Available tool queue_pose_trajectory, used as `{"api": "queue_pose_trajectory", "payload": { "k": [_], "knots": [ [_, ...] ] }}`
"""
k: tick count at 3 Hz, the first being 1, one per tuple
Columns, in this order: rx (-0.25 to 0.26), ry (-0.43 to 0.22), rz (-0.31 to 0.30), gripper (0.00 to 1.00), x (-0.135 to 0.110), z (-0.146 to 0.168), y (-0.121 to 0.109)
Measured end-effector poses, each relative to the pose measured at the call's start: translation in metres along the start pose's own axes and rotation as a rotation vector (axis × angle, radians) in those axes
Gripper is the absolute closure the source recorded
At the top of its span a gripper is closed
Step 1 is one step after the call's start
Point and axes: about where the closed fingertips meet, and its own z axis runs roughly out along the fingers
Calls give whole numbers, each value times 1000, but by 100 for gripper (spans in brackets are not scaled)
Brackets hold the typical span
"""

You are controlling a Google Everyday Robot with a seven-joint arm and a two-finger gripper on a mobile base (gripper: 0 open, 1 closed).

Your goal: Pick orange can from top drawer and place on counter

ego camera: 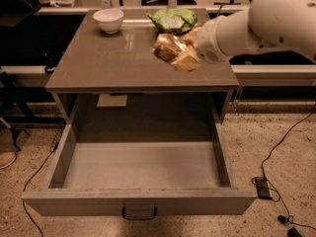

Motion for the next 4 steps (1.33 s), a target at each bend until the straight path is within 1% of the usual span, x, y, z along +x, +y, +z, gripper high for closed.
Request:
{"api": "queue_pose_trajectory", "payload": {
  "k": [1,2,3,4],
  "knots": [
    [-35,18,70,100,-24,44,-34],
    [-78,59,141,100,-27,79,-47],
    [-118,123,207,81,-19,112,-54],
    [-156,166,253,58,-10,137,-54]
  ]
}}
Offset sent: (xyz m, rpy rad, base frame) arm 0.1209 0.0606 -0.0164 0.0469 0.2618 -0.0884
